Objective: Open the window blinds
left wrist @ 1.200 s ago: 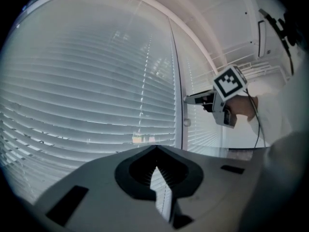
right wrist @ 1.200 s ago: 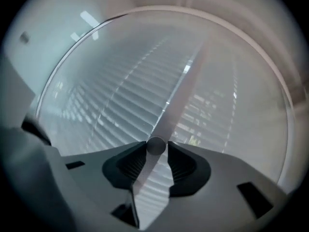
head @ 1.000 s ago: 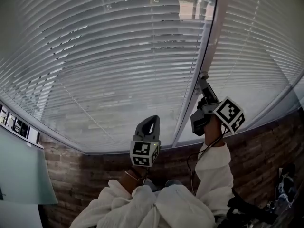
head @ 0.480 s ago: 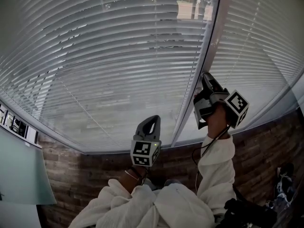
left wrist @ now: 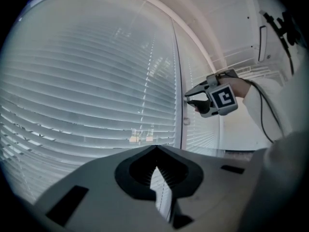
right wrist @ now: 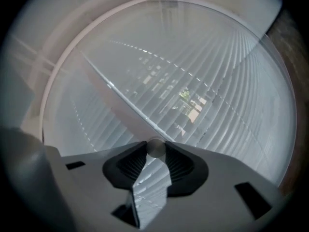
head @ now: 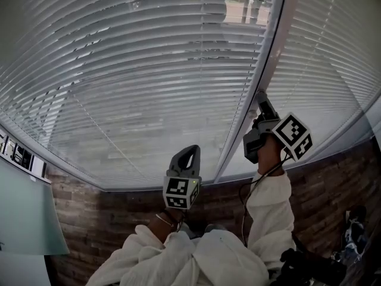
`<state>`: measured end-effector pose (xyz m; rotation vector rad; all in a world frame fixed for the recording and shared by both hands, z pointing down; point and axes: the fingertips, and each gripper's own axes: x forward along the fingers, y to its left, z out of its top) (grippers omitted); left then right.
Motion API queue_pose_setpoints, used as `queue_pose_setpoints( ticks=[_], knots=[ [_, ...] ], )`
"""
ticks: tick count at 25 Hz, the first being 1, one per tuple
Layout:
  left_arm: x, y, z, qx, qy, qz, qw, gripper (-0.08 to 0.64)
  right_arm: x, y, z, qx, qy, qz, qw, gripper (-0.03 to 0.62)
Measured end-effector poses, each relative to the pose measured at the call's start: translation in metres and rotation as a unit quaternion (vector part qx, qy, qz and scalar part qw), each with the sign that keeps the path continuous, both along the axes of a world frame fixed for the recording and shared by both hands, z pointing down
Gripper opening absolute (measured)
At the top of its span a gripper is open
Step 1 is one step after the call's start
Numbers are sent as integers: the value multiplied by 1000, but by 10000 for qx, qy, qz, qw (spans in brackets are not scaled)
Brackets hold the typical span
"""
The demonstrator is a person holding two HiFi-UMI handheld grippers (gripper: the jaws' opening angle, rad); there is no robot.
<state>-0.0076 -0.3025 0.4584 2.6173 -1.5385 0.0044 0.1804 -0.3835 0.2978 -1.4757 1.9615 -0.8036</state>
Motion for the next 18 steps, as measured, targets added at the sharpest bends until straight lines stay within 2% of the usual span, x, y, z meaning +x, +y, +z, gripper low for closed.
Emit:
queue_pose_setpoints(
  ticks=[2,4,7,9,12,15,18],
  knots=[
    [3,1,2,-4,-10,29,10000,0,-1,0,0,71,709,74,9974,130],
    [4,1,3,-11,-13,42,10000,0,-2,0,1,108,1416,156,9897,130],
    [5,1,5,-34,-15,32,10000,0,-2,0,1,150,2483,324,9680,129],
    [5,2,6,-49,-21,31,10000,0,-3,0,1,165,3309,461,9424,129],
    [5,3,7,-60,-26,19,10000,0,-6,1,2,150,4369,574,8976,129],
    [4,3,7,-61,-26,-17,10000,0,-8,2,2,184,5177,573,8534,129],
    [5,2,7,-51,-20,-34,10000,0,-13,4,1,322,5800,558,8121,129]
  ],
)
